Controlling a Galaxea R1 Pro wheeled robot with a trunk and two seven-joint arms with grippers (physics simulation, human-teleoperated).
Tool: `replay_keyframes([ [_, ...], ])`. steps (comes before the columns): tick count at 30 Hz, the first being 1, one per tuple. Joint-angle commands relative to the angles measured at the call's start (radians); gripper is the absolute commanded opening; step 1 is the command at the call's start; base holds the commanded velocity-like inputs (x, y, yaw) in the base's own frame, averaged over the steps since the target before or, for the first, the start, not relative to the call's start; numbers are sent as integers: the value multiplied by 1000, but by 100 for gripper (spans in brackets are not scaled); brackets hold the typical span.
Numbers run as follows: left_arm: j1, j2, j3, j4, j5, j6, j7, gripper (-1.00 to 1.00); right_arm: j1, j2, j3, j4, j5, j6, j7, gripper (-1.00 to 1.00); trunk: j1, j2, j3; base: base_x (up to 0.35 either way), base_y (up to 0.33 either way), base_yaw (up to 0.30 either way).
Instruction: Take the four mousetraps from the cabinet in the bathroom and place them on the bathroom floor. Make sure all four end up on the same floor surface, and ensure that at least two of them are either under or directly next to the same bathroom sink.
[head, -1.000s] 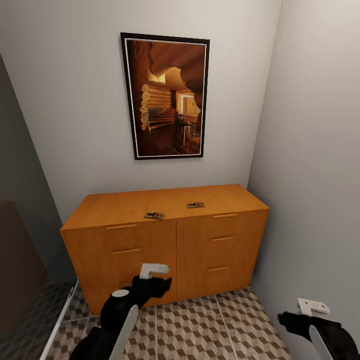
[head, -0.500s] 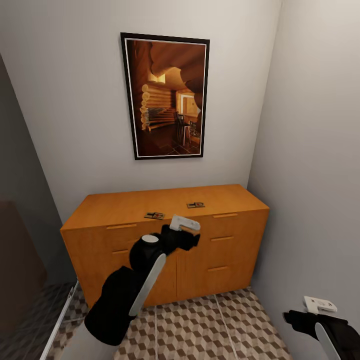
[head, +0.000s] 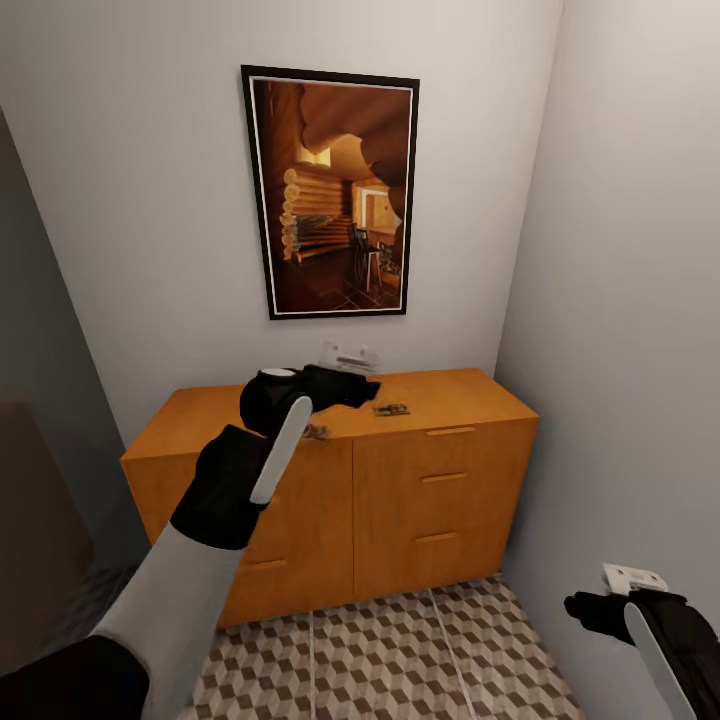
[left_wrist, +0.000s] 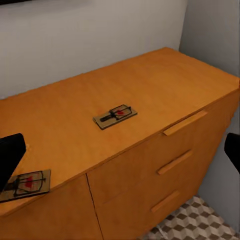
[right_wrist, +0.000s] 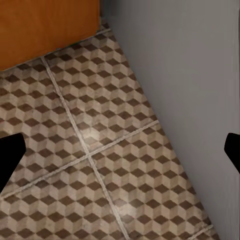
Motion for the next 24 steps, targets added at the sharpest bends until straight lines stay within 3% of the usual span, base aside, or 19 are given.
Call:
replay_keyframes([
  [1, -1, 0, 0, 0, 12, 4, 10, 100, -2, 0, 0, -1, -10, 4, -9, 100, 0, -1, -1, 0, 0, 0],
  [4, -34, 0, 46, 17, 15, 6, 11, 100, -84, -1, 1, -2, -10, 70, -9, 100, 0, -1, -1, 0, 0, 0],
  [11, -63, 15, 126, 60, 15, 9, 14, 100, -309, 6, 8, -4, -13, 70, -9, 100, 0, -1, -1, 0, 0, 0],
  [12, -65, 20, 135, 65, 14, 9, 14, 100, -342, 7, 9, -4, -13, 70, -9, 100, 0, -1, -1, 0, 0, 0],
  [14, -68, 52, 175, 79, 14, 10, 15, 100, -481, 11, 13, -4, -14, 70, -9, 100, 0, -1, -1, 0, 0, 0],
  [18, -70, 84, 220, 85, 16, 11, 15, 100, -619, 17, 19, 3, -11, 70, -10, 100, 0, -1, -1, 0, 0, 0],
  [23, -71, 106, 271, 97, 16, 13, 16, 100, -760, 40, 65, 16, -10, 70, -12, 100, 0, -1, -1, 0, 0, 0],
  [24, -71, 111, 293, 105, 15, 18, 17, 100, -828, 68, 111, 31, -8, 70, -13, 100, 0, -1, -1, 0, 0, 0],
])
